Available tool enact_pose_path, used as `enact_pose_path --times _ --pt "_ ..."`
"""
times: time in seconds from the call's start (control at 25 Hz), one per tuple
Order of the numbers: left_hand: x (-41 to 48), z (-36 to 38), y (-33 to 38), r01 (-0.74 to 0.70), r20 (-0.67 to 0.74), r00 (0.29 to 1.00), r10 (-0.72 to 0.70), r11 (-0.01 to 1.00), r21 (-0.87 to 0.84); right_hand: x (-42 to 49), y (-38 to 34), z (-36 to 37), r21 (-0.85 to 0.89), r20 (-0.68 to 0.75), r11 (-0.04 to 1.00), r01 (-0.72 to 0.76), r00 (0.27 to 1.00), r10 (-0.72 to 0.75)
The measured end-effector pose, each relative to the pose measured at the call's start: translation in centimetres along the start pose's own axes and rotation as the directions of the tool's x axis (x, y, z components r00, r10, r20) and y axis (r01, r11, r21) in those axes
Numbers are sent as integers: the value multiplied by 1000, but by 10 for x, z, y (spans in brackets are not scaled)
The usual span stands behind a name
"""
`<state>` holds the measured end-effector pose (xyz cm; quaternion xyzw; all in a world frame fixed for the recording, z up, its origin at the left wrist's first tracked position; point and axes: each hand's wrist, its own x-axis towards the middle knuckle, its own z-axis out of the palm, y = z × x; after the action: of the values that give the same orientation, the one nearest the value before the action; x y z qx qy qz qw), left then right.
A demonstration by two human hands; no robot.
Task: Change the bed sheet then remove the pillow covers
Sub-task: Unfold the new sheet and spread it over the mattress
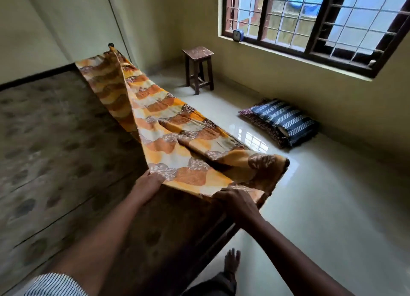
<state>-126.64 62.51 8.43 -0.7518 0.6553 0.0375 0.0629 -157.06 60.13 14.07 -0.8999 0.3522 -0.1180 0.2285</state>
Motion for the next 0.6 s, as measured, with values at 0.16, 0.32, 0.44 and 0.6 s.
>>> enact_pose_path --times 0.16,0.32,0.44,0.6 --pt "-78 0 -55 84 78 994 -80 995 -59 -17 -76 31 109 54 991 82 995 -89" --pt "-151 15 -95 152 81 986 -144 984 -97 -28 -139 65 113 114 982 154 979 -167" --pt "-196 33 -123 114 132 985 -110 993 -26 -39 -181 102 94 189 988 121 972 -137" --pt "-227 57 -151 41 190 981 -40 999 -4 -55 -222 148 67 243 998 11 970 -27"
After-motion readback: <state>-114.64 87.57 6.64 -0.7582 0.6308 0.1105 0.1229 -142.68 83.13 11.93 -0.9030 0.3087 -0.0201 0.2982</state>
